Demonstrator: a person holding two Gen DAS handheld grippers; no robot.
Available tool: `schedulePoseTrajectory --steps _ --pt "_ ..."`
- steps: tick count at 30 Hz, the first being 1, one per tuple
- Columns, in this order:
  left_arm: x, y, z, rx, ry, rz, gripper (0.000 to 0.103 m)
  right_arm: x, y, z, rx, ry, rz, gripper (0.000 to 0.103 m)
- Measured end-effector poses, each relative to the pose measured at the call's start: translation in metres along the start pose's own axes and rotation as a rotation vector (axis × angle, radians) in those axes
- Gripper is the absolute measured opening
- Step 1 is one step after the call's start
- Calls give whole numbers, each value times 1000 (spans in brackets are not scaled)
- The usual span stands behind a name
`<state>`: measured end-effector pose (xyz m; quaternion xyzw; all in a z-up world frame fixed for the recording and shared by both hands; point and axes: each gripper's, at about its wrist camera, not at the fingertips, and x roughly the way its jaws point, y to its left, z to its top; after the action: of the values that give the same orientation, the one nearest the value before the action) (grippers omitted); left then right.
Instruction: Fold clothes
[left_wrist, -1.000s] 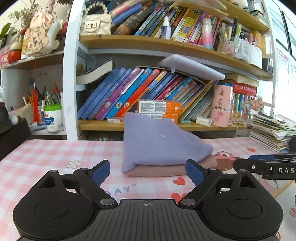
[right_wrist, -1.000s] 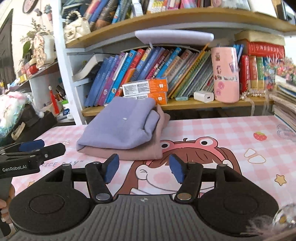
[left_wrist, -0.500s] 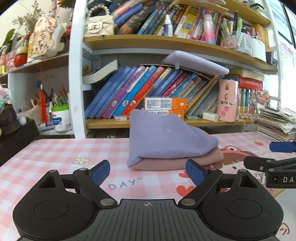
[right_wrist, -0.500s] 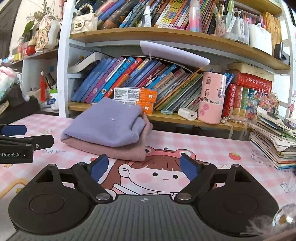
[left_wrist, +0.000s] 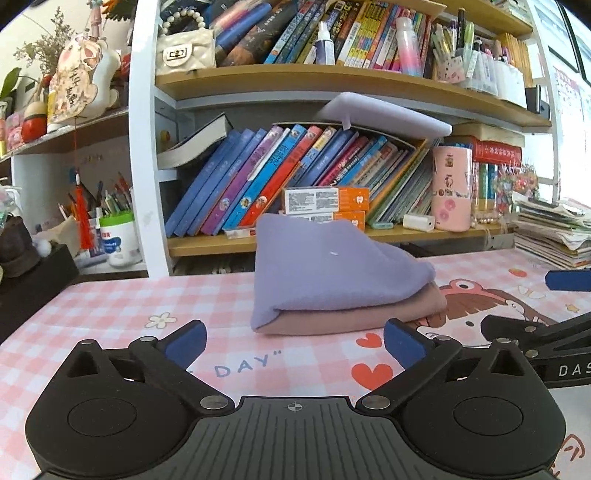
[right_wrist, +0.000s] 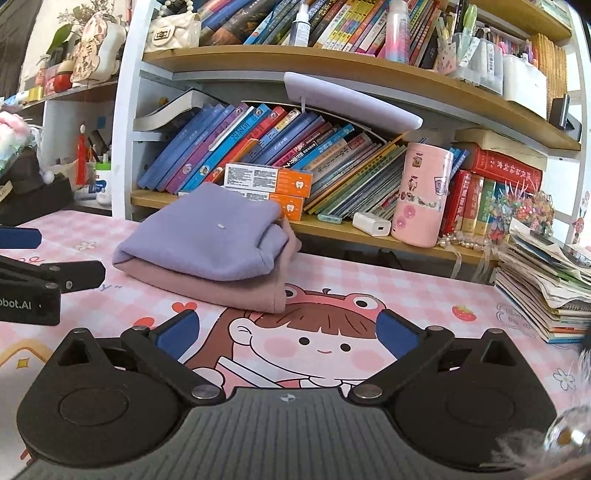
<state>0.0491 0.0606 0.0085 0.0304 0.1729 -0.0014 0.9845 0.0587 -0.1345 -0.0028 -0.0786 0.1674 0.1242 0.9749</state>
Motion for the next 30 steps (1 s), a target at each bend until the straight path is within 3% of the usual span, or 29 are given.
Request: schedulePoseTrajectory --steps 14,30 --pt "2 -9 0 44 14 40 103 1 -5 0 27 4 1 103" --pt "3 -10 -1 55 24 16 103 3 -2 0 11 22 7 103"
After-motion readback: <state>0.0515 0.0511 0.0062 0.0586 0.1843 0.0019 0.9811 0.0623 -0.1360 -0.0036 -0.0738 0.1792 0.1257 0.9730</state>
